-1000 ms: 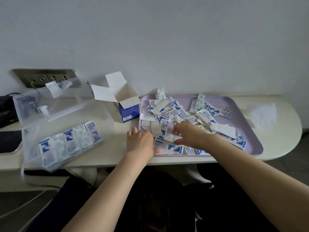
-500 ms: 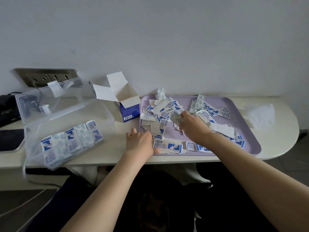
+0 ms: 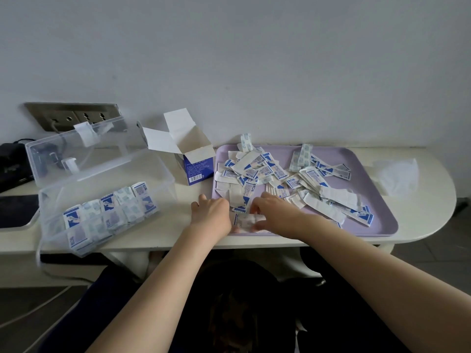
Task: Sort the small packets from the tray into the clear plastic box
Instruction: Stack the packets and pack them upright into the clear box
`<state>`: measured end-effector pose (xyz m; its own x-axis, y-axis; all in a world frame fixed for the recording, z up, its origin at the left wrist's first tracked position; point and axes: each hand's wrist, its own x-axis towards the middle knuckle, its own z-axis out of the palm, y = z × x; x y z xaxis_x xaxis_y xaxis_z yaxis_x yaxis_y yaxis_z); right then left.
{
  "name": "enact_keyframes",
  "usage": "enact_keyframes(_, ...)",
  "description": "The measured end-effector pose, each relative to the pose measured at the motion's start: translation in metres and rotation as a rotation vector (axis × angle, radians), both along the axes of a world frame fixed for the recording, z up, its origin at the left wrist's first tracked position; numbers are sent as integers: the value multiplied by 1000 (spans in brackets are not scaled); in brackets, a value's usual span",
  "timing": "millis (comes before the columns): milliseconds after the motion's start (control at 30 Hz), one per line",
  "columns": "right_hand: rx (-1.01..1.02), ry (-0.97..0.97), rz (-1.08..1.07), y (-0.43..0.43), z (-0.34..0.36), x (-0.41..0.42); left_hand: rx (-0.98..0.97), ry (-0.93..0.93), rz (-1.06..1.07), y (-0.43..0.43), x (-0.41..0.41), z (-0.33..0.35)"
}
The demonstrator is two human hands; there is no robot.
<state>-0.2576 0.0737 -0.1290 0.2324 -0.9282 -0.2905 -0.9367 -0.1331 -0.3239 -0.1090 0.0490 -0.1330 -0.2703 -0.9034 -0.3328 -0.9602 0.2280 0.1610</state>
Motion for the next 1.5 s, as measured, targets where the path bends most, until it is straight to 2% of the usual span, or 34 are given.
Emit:
enact_keyframes(167,-47,19,36,2,0,2,-22,13,-20,3,1,3)
enact_keyframes(333,47,-51,-23,3,1,1,43,-6,-50,3,2,6)
enact_keyframes(467,23,4,33,5,-1,3,21,-31,-64,7,1,5)
enact_keyframes(633,-108,85,90,4,-7,9,-143,27,-105,9,-2,10)
enact_keyframes(833,-184,-56,-20,0,11,3,-401,147,-60,9,-4,16)
enact_keyframes(900,-188,-45,-26,-1,13,-2,-359,188,-54,9,-3,16)
enact_keyframes(967,-165,-24,-16,1,13,-7,-213,244,-31,10,-4,14)
enact_keyframes(1067,-73,11,42,6,10,-7,-38,206,-42,12,-6,7)
enact_keyframes(1167,-108,22,75,4,6,-5,-47,144,-57,11,-6,1)
enact_keyframes(1300,-263,46,-2,-1,10,-2,-67,141,-56,9,-6,0)
enact_keyframes(1400,-368,-49,-95,-3,13,-2,-49,170,-47,10,-6,2)
enact_keyframes(1500,-361,-99,-57,-3,13,-4,-39,171,-44,9,-6,2)
